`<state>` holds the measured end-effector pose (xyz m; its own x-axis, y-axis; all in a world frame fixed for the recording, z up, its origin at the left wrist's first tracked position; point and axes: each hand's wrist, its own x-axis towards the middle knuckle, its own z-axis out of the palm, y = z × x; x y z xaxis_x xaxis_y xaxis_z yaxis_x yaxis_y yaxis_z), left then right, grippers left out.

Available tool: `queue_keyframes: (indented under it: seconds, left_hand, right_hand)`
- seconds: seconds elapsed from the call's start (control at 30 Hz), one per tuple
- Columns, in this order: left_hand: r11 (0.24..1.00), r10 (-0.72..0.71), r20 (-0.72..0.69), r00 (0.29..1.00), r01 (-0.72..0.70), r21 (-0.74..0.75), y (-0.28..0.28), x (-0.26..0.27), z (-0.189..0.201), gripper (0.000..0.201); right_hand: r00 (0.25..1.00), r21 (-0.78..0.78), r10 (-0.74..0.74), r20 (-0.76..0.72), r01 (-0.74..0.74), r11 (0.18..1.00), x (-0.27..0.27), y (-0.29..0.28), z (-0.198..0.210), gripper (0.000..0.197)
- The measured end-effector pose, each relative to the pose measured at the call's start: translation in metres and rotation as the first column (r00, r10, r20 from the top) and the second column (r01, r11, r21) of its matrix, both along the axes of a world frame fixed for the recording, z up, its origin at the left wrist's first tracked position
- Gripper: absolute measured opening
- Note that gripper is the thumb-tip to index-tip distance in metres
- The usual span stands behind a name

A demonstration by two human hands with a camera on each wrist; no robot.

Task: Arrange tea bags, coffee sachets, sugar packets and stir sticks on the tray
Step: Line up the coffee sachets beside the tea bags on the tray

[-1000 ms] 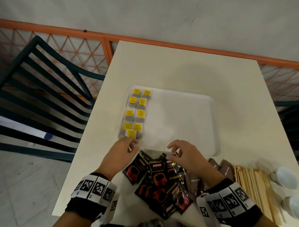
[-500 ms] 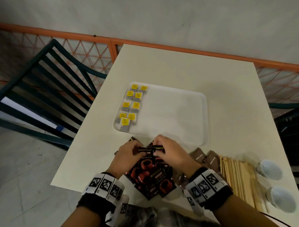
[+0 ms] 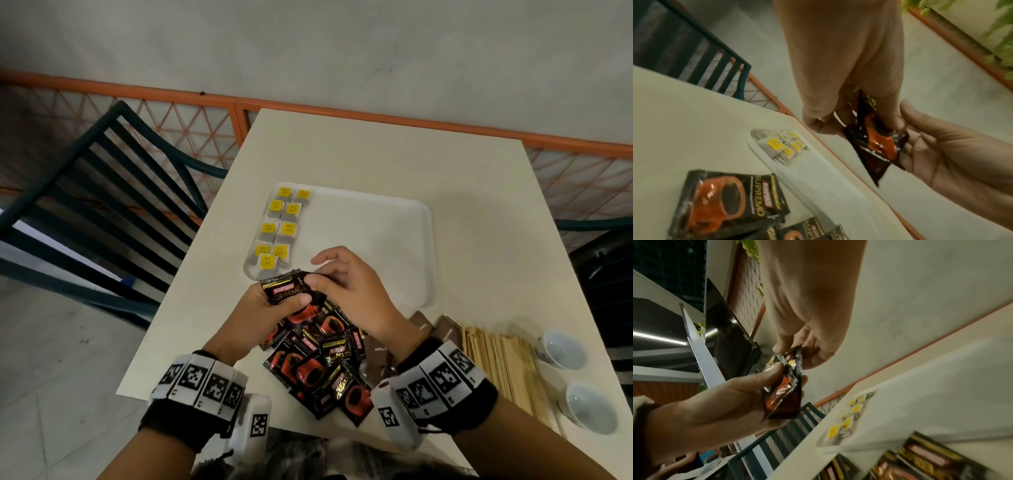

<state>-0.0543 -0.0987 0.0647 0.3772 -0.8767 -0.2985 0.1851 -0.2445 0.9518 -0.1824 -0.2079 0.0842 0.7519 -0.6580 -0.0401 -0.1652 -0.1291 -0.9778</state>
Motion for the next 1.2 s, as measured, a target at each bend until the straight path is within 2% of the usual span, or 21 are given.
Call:
queue_keyframes:
  seconds: [0.07, 0.1, 0.13, 0.17, 0.2, 0.23, 0.27, 0.3, 0.37, 0.47, 0.53, 0.63, 0.73, 0.9, 0.93, 1.0, 1.07, 1.1, 1.2]
  left_hand:
    - [1.000, 0.027, 0.058, 0.998, -0.027, 0.004, 0.008, 0.008, -0.003, 0.016]
    - [0.999, 0.050, 0.065, 0.997, -0.050, 0.000, 0.013, 0.012, -0.005, 0.014]
    - [0.998, 0.068, 0.059, 0.996, -0.067, -0.007, 0.017, 0.015, -0.007, 0.014]
    - [0.997, 0.083, 0.044, 0.996, -0.082, -0.006, 0.020, 0.018, -0.008, 0.013]
    - [0.996, 0.090, 0.018, 0.996, -0.090, -0.002, 0.023, 0.021, -0.009, 0.014]
    - [0.996, 0.093, -0.017, 0.996, -0.093, 0.004, 0.024, 0.023, -0.010, 0.014]
    - [0.996, 0.087, -0.055, 0.995, -0.087, 0.012, 0.024, 0.025, -0.011, 0.015]
    - [0.997, 0.077, -0.087, 0.993, -0.075, 0.024, 0.022, 0.025, -0.012, 0.016]
    - [0.998, 0.051, -0.139, 0.989, -0.045, 0.039, 0.018, 0.026, -0.010, 0.018]
    - [0.998, -0.050, -0.212, 0.976, 0.054, 0.014, 0.016, 0.026, -0.009, 0.021]
    - [0.997, -0.073, -0.234, 0.970, 0.077, 0.007, 0.016, 0.025, -0.010, 0.022]
    - [0.995, -0.083, -0.211, 0.974, 0.093, 0.036, 0.013, 0.025, -0.014, 0.022]
    - [0.988, -0.124, -0.154, 0.980, 0.136, 0.074, 0.009, 0.026, -0.013, 0.023]
    - [0.981, -0.151, -0.169, 0.974, 0.168, 0.092, 0.003, 0.023, -0.007, 0.019]
    - [0.981, -0.156, -0.193, 0.969, 0.176, 0.088, 0.002, 0.023, -0.006, 0.025]
    - [0.975, -0.188, -0.290, 0.938, 0.214, 0.060, 0.000, 0.023, -0.003, 0.051]
    - [0.968, -0.219, -0.363, 0.906, 0.249, 0.037, 0.000, 0.025, 0.000, 0.063]
    - [0.967, -0.225, -0.381, 0.897, 0.253, 0.023, 0.000, 0.026, 0.002, 0.059]
    - [0.974, -0.214, -0.351, 0.911, 0.226, -0.009, 0.005, 0.033, 0.001, 0.029]
  right_hand:
    - [0.994, -0.048, 0.030, -0.107, -0.035, 0.998, -0.011, 0.005, -0.011, 0.023]
    - [0.962, -0.121, 0.105, -0.250, -0.139, 0.983, -0.019, 0.006, -0.019, 0.036]
    - [0.882, -0.184, 0.199, -0.427, -0.300, 0.936, -0.029, 0.007, -0.029, 0.055]
    - [0.755, -0.206, 0.266, -0.599, -0.466, 0.860, -0.038, 0.008, -0.038, 0.074]
    - [0.624, -0.203, 0.281, -0.729, -0.589, 0.782, -0.046, 0.011, -0.045, 0.087]
    - [0.534, -0.210, 0.257, -0.806, -0.663, 0.719, -0.051, 0.014, -0.052, 0.094]
    - [0.486, -0.231, 0.212, -0.848, -0.698, 0.678, -0.054, 0.018, -0.057, 0.094]
    - [0.474, -0.263, 0.163, -0.865, -0.706, 0.657, -0.055, 0.022, -0.062, 0.090]
    - [0.508, -0.326, 0.099, -0.856, -0.679, 0.658, -0.055, 0.023, -0.067, 0.073]
    - [0.575, -0.351, 0.078, -0.814, -0.595, 0.723, -0.054, 0.022, -0.067, 0.045]
    - [0.611, -0.324, 0.110, -0.784, -0.553, 0.767, -0.052, 0.023, -0.060, 0.031]
    - [0.665, -0.222, 0.173, -0.727, -0.466, 0.856, -0.050, 0.022, -0.047, 0.021]
    - [0.786, -0.160, 0.173, -0.593, -0.326, 0.932, -0.052, 0.017, -0.034, 0.018]
    - [0.936, -0.113, 0.087, -0.342, -0.133, 0.985, -0.030, 0.009, 0.005, 0.026]
    - [0.960, -0.078, 0.087, -0.267, -0.112, 0.991, -0.021, 0.009, 0.009, 0.028]
    - [0.985, -0.052, 0.074, -0.155, -0.083, 0.995, -0.003, 0.011, 0.013, 0.030]
    - [0.993, -0.077, 0.032, -0.117, -0.041, 0.996, 0.016, 0.015, 0.008, 0.028]
    - [0.992, -0.111, 0.016, -0.123, -0.030, 0.993, 0.024, 0.018, 0.006, 0.029]
    - [0.986, -0.377, -0.023, -0.168, -0.042, 0.925, 0.039, 0.025, -0.007, 0.033]
